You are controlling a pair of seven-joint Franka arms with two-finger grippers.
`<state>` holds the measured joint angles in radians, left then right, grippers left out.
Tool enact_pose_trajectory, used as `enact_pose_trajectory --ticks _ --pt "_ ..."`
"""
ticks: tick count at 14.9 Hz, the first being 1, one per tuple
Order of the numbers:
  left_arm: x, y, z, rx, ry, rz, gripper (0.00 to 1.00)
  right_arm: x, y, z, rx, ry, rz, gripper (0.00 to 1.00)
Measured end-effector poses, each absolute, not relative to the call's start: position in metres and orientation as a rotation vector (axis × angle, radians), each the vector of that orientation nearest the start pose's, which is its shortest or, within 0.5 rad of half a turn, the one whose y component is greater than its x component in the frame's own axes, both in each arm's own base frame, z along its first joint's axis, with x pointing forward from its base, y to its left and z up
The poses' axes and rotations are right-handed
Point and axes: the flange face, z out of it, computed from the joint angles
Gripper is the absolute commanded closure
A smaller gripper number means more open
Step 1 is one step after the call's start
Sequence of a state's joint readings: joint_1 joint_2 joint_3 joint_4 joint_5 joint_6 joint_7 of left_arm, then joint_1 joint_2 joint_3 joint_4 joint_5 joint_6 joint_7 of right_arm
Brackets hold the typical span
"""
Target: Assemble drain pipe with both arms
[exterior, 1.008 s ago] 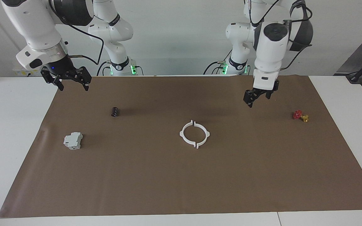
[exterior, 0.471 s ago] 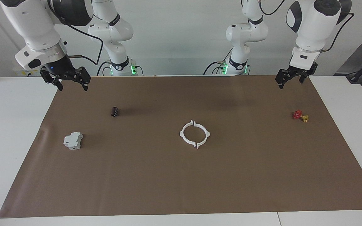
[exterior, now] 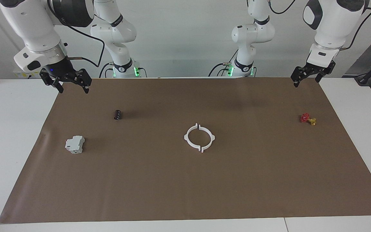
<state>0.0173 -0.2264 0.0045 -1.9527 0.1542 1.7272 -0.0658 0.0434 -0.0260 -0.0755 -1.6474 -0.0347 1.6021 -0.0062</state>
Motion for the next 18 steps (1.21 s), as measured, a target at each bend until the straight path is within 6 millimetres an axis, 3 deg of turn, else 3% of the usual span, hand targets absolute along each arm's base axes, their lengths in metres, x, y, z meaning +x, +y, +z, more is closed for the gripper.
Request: enact_pose_trajectory --ticks 4,8,15,18 --pt "0.507 0.028 0.586 -3.046 -0.094 0.022 0.0 0.547 -0.025 0.605 -3.172 0.048 0.032 0.0" --pt "0.523 0.025 0.617 -3.063 0.154 0.103 0.0 0.547 -0.03 0.605 -3.172 0.06 0.033 0.0" --pt "0.548 -0.01 0.613 -3.071 0.19 0.117 0.0 0.547 -0.031 0.605 -3.172 0.065 0.033 0.0" --pt "0.555 -0.011 0.612 -3.076 0.176 0.114 0.0 0.547 -0.035 0.604 -3.171 0.077 0.036 0.0"
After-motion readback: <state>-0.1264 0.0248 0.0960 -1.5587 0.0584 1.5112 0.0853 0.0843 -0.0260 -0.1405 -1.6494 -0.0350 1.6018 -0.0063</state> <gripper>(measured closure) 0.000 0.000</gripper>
